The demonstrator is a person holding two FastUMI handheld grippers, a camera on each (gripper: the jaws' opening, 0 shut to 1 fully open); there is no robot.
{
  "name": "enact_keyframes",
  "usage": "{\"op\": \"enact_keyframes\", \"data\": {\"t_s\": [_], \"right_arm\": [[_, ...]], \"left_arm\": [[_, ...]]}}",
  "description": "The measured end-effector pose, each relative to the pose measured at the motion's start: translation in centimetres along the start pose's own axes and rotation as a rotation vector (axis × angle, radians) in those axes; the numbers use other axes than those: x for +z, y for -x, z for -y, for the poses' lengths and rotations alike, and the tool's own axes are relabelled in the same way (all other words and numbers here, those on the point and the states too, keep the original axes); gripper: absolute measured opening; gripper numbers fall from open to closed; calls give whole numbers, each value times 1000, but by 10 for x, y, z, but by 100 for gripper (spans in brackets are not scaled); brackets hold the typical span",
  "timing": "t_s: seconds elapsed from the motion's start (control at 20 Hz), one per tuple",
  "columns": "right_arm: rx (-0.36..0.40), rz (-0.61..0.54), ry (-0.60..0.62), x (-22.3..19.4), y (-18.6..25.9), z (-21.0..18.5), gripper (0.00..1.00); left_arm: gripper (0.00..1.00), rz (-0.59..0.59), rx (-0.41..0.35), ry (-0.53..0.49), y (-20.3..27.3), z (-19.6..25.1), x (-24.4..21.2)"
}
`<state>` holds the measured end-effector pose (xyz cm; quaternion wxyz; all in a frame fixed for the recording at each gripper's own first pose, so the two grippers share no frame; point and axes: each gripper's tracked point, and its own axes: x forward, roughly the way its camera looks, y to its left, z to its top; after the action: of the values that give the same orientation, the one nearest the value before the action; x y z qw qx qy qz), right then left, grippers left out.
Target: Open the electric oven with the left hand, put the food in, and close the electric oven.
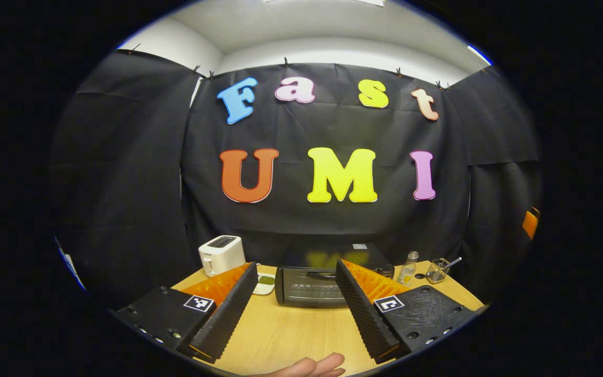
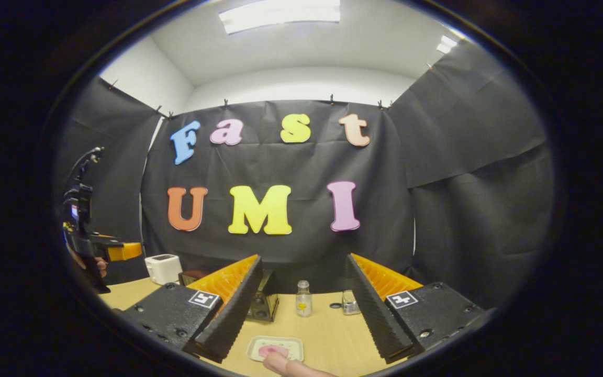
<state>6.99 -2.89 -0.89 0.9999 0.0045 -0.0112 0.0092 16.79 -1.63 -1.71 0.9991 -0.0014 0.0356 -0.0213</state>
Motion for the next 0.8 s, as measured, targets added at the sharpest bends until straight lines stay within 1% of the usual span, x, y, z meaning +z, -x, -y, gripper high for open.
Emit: {"op": "enact_keyframes", "data": {"t_s": [0.15,0.2,0.4,0.6,0.7,0.8], "right_arm": [[-15,-1,3,-5,-13,14,100],[-18,-4,1,-7,-17,20,100],[-26,-16,-3,-13,-28,40,100],[-43,-15,18,-19,-34,59,100],[-54,-19,21,-24,-36,68,100],[-62,-30,17,-30,-37,77,100]], "left_arm": [[95,-3,-34,-16,-57,17,-3],[95,-21,-48,-19,-78,24,-10],[96,-117,-115,11,-139,54,-48],[95,-217,-125,-14,-192,69,-93],[96,-266,-134,-4,-207,78,-114],[96,-300,-124,-3,-216,80,-129]]}}
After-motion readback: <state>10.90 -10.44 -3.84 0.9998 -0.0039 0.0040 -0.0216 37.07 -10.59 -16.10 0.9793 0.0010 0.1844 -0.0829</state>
